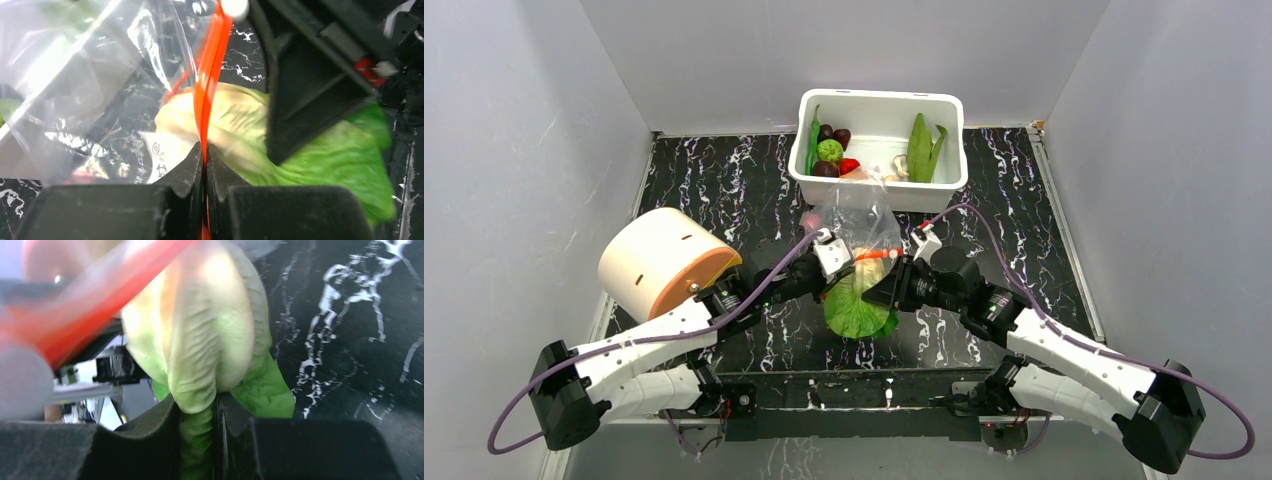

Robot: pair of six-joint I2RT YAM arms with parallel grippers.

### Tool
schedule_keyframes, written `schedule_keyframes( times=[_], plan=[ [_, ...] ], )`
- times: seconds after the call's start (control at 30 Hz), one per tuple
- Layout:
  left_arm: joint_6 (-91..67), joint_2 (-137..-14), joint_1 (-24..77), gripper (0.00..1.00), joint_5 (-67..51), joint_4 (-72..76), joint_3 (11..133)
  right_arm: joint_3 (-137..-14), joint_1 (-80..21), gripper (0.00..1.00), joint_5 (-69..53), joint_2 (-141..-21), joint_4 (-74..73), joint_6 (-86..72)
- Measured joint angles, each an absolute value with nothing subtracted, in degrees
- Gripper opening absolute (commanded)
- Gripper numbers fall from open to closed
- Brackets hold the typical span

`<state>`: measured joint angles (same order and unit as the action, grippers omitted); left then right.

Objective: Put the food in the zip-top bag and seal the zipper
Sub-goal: Place the fake vegetable in the zipper food storage bag.

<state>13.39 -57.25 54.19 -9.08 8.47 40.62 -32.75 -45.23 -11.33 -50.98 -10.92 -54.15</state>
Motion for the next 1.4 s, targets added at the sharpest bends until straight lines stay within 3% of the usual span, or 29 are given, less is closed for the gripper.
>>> schedule_keyframes(
  times=[0.2,0.63,1.03,1.17,1.4],
  plan=[
    [14.0,-61.2,54.2,0.00,-8.9,10.3,40.6,-32.8,-47.4,0.00,-13.5,-50.4,-10.2,-48.7],
    [16.7,-61.3,54.2,0.00,-13.1,5.4,41.2,-40.3,-48.0,0.00,-11.5,-54.7,-23.9,-40.1],
    [19.8,-60.5,53.5,0.00,-20.2,0.0,45.5,-36.2,-48.8,0.00,-4.4,-51.0,-14.1,-40.2],
    [21.1,-60.8,53.6,0.00,-21.0,-1.7,45.9,-33.9,-48.6,0.00,-9.5,-51.2,-9.1,-33.8],
    [23.2,-64.0,54.3,0.00,-23.7,-6.5,48.3,-34.8,-48.2,0.00,-14.8,-53.9,-12.7,-22.5]
  ],
)
